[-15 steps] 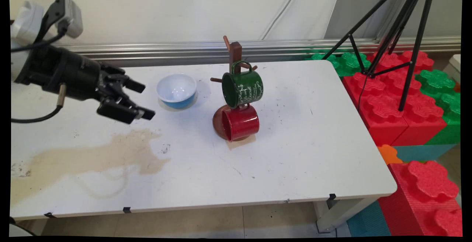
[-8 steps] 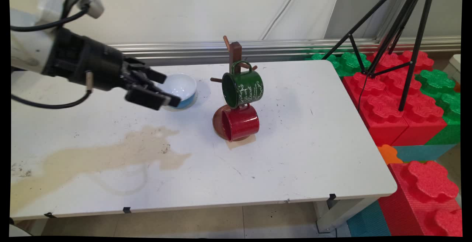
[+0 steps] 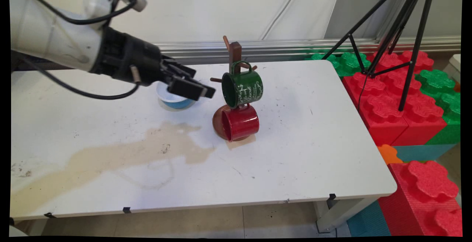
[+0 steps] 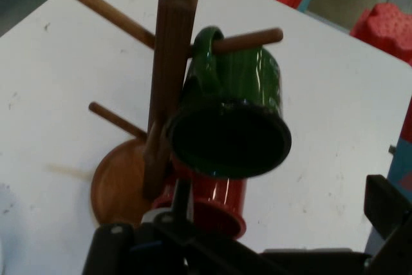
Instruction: Pick up the green mug from the rack
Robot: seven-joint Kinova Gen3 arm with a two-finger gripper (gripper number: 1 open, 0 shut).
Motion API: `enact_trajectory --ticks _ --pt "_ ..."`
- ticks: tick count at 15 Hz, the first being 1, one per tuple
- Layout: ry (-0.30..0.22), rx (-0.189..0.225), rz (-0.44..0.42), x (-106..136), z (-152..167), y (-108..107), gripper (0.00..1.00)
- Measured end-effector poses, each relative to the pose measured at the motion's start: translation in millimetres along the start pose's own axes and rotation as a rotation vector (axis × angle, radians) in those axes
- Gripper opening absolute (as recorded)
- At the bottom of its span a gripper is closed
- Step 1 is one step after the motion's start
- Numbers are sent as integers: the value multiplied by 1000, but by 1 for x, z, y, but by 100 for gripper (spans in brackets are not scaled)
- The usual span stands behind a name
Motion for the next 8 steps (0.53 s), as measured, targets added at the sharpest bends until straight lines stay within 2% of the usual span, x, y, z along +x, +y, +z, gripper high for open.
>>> enact_trajectory --ticks 8 --pt "2 -3 -59 9 39 12 100"
